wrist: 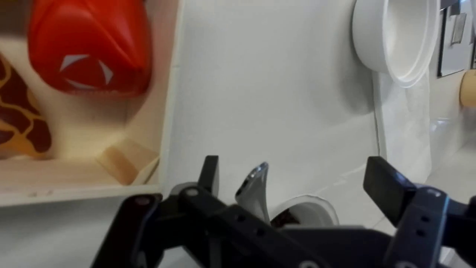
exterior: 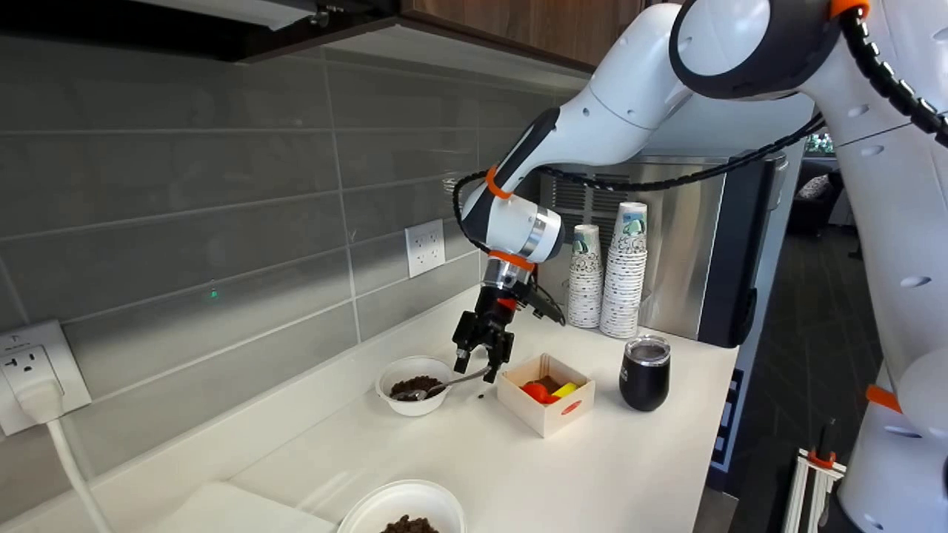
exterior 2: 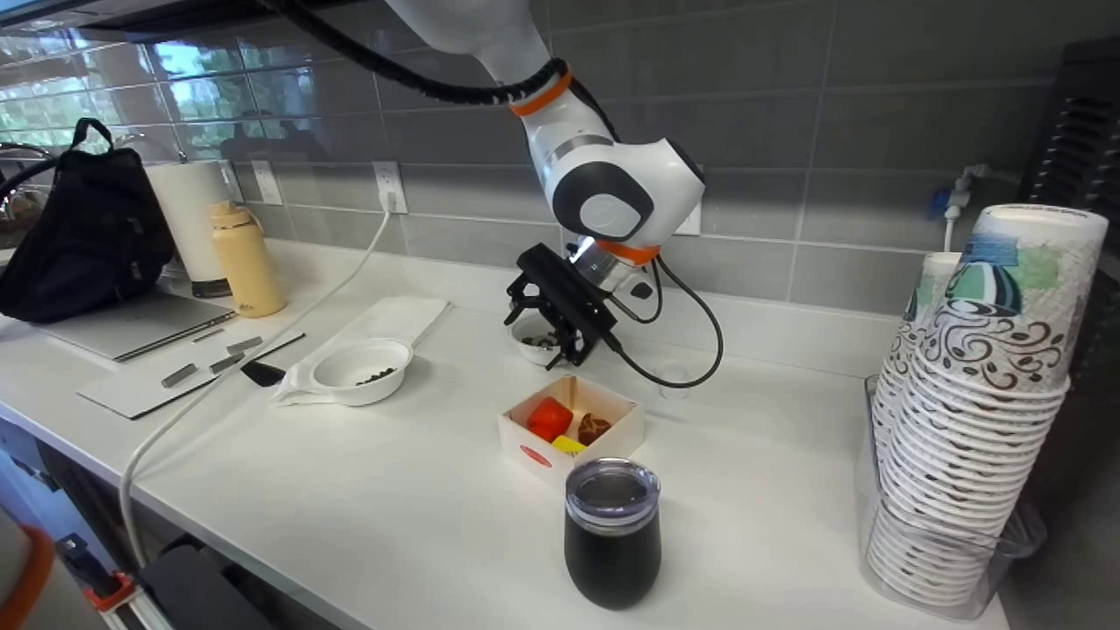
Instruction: Use the silver spoon to stir the contents in the white bowl.
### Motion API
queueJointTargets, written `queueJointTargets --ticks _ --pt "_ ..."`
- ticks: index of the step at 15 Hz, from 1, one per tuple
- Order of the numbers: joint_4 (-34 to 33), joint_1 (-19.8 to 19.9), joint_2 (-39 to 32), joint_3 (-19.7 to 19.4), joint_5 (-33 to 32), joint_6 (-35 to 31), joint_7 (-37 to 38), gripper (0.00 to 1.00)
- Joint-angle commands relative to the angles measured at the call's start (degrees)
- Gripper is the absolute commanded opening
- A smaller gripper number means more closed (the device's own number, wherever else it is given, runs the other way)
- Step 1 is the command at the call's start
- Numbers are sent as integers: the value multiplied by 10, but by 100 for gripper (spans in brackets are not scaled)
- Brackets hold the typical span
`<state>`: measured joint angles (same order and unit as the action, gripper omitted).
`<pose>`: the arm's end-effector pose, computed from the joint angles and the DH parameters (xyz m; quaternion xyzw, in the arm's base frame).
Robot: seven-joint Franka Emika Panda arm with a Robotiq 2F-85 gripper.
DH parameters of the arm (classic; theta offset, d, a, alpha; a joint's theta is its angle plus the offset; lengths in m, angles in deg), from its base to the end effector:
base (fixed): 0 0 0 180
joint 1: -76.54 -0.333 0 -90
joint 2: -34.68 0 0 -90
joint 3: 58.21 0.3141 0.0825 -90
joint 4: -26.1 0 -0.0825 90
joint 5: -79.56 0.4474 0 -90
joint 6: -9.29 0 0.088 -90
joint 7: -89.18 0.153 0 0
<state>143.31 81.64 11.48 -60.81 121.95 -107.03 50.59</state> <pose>0.5892 -0.0143 0.1368 -0.9415 -0.0273 0.0693 0.3287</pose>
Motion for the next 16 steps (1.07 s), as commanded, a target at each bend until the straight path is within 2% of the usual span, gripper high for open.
queueJointTargets --ticks 1,10,11,12,16 --pt "-44 21 -28 13 -18 69 42 100" --pt "-80 26 -65 19 -15 91 80 100" --pt "-84 27 -67 20 -15 90 82 75" --pt "-87 29 -69 21 -14 91 82 74" --pt "-92 35 -70 23 -12 91 84 42"
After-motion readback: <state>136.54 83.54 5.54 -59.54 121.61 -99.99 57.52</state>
